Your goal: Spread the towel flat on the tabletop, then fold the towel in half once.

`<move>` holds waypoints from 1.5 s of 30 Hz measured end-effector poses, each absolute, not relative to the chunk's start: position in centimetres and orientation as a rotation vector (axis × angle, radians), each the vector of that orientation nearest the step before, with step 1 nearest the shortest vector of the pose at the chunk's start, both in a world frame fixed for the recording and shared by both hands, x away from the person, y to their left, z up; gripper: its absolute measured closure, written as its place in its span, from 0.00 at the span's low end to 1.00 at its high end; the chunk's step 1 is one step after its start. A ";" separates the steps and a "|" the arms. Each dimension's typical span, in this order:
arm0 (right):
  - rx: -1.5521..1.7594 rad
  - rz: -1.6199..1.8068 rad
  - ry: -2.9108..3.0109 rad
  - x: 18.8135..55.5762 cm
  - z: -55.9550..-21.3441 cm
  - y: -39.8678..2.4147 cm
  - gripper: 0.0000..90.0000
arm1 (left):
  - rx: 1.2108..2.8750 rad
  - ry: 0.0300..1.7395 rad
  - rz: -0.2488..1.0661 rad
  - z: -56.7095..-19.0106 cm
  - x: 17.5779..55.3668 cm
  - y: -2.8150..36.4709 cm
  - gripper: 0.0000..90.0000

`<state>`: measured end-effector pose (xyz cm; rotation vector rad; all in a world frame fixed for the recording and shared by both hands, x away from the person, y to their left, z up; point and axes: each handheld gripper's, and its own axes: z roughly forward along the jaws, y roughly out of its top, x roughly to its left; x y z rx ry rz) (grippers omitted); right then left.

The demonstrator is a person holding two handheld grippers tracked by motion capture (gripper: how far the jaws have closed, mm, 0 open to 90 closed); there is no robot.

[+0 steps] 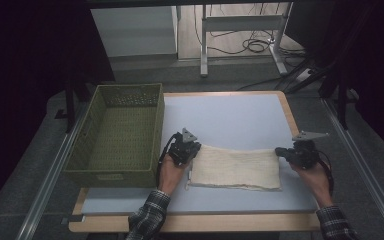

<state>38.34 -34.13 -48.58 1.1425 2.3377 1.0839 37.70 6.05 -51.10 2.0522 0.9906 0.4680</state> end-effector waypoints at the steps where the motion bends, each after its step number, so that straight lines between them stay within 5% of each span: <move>1: 1.140 1.091 2.337 38.1 -48.4 -34.2 0.97 | 2.051 0.988 0.464 -51.0 37.5 6.1 0.96; 45: 1.040 1.148 2.409 29.9 -47.9 -35.2 0.97 | 2.005 0.906 0.413 -51.8 29.1 7.5 0.95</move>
